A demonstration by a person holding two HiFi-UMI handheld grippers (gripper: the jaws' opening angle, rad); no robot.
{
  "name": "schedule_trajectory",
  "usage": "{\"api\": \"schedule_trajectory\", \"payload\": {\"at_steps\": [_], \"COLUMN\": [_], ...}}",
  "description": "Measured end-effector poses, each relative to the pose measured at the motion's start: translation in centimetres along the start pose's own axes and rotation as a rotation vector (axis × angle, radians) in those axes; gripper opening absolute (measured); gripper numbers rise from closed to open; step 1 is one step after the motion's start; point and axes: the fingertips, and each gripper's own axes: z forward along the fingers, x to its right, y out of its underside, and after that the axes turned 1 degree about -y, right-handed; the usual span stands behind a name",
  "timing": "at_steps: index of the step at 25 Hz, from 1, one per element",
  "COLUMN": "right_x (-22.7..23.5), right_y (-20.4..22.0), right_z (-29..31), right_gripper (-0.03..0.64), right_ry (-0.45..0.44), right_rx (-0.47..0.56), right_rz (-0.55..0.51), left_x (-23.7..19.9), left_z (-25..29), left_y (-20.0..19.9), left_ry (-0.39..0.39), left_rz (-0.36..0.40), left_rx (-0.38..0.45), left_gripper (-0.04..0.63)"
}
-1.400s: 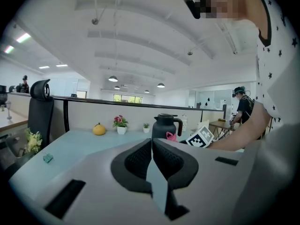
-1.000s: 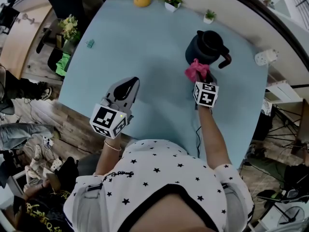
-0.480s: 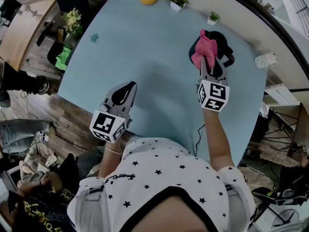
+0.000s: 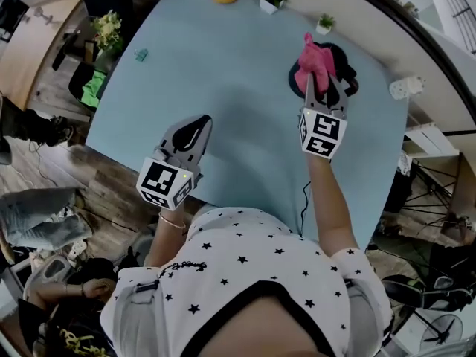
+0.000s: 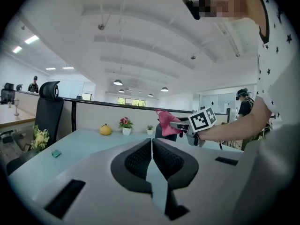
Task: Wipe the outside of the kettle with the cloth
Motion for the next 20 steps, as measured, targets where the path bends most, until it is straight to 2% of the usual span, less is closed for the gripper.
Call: {"api": "schedule_trajectory", "payload": {"at_steps": [9,15,20], "right_x": [-1.5,-2.7,-3.9], "right_y": [2.4,3.1,5.5], "right_z": [0.5,0.4,0.5], "right_gripper": [0.129,0.129,0.129], "right_ry": [-0.003,0.009,-0.020], "right_rx": [-0.071,-0.086,-0.156], "right_rz": [-0.043,-0.120,-0.047], "left_x": [-0.4,-1.4,-1.9], "left_z": [0.6,0.8,1.4], "left_y": [0.1,0.6,0.6], "left_ry": [0.030,0.047,0.070], "left_rz": [0.001,0.001,0.008], "left_rx": [-0.016,-0.040,-0.050], "left_gripper": [0.034,0.034,0.034]}}
